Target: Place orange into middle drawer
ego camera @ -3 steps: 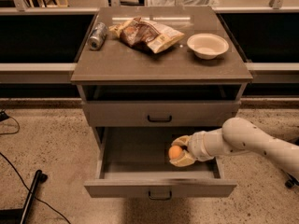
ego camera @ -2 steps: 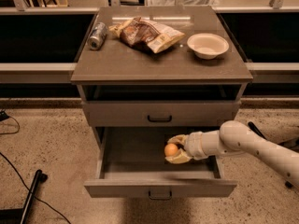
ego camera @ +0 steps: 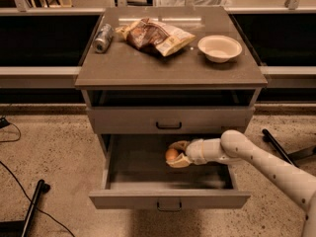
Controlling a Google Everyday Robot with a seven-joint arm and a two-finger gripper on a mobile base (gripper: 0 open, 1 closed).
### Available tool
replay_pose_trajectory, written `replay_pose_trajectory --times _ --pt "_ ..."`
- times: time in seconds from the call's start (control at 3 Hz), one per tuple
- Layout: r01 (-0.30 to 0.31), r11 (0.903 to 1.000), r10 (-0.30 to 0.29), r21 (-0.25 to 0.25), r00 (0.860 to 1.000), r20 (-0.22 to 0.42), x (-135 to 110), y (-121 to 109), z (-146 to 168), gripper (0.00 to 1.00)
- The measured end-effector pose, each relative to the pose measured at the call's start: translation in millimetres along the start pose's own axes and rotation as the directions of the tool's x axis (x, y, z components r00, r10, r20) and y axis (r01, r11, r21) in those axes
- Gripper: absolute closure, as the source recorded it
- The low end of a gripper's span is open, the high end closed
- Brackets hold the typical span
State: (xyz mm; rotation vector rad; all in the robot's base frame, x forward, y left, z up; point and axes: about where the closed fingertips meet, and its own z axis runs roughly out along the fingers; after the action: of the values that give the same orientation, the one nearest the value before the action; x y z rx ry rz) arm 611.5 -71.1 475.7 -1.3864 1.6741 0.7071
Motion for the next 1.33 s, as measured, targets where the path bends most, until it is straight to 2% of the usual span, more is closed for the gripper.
replay_pose_trajectory --times 0.33,0.67,1.0,1.33 --pt "0.038 0.9978 -0.036 -0.054 0.999 0.038 10.3 -3.4 38.0 1.0" --pt "0.055 0.9919 -0.055 -0.114 0.998 0.007 20.6 18.8 60.7 1.0" --pt "0.047 0.9848 -0.053 -0.167 0.998 -0.028 24.2 40.4 79.1 0.82" --pt "0.046 0.9843 -0.052 -0.171 0.998 -0.028 24.1 41.8 80.1 0.5"
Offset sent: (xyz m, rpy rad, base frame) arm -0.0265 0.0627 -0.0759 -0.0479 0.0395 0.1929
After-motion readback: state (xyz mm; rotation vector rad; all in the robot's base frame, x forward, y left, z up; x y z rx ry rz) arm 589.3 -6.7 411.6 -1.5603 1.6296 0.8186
